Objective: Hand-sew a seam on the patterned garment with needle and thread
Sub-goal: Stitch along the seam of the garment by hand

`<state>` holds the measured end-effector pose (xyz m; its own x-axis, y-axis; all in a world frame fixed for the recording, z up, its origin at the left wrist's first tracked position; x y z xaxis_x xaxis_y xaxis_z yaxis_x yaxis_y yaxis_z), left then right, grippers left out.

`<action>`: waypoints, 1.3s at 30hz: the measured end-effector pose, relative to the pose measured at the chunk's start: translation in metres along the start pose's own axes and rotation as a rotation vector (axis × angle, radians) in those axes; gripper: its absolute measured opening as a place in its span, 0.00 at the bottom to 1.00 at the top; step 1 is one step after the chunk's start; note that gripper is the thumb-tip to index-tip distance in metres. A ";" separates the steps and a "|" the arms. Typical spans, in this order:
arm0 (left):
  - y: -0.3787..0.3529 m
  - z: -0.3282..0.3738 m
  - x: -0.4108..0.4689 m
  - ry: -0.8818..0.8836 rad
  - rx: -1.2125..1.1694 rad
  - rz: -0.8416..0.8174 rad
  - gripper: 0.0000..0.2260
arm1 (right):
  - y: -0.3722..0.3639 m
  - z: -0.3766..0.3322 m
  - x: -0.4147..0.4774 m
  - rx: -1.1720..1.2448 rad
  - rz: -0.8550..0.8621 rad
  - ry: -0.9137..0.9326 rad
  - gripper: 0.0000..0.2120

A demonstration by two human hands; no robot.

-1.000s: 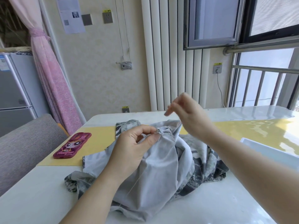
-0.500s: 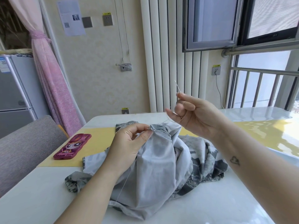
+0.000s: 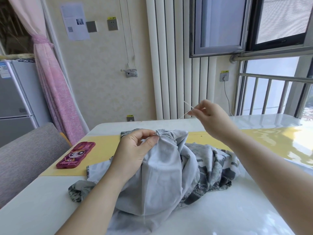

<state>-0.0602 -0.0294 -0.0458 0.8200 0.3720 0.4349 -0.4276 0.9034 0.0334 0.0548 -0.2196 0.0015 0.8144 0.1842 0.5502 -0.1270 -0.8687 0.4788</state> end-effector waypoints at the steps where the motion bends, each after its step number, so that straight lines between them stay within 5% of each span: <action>1: 0.000 0.000 0.000 -0.001 0.001 0.000 0.04 | 0.003 0.008 0.003 0.065 0.063 -0.071 0.06; 4: 0.000 0.000 0.001 -0.001 0.000 -0.004 0.03 | 0.011 0.029 0.007 0.249 0.188 -0.251 0.09; 8: 0.000 0.001 0.002 -0.010 0.000 -0.010 0.03 | 0.010 0.048 0.008 0.200 0.197 -0.340 0.09; 12: -0.001 0.002 0.003 -0.007 0.032 -0.013 0.02 | -0.007 0.065 0.005 0.009 -0.008 -0.381 0.07; 15: 0.000 0.002 0.003 -0.003 0.035 -0.010 0.02 | -0.020 0.079 0.003 -0.140 -0.161 -0.353 0.14; 18: 0.002 0.005 0.004 -0.006 0.040 -0.005 0.02 | -0.022 0.097 0.004 -0.253 -0.208 -0.391 0.20; 23: 0.003 0.008 0.006 -0.031 0.061 0.003 0.03 | -0.018 0.132 0.002 -0.473 -0.250 -0.545 0.15; 39: 0.005 0.008 0.007 -0.045 0.061 0.005 0.03 | -0.009 0.144 0.001 -0.603 -0.313 -0.471 0.14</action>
<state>-0.0595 -0.0243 -0.0358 0.8004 0.3656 0.4751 -0.4555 0.8861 0.0854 0.1384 -0.2774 -0.1008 0.9975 0.0481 0.0509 -0.0283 -0.3885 0.9210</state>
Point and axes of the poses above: each hand's wrist, its own x-axis towards the middle knuckle, its own y-axis out of the back of the hand, z = x × y, the point moved 5 cm from there along x, towards the middle knuckle, and after that the axes turned 4 degrees about z, right-handed, at the moved point
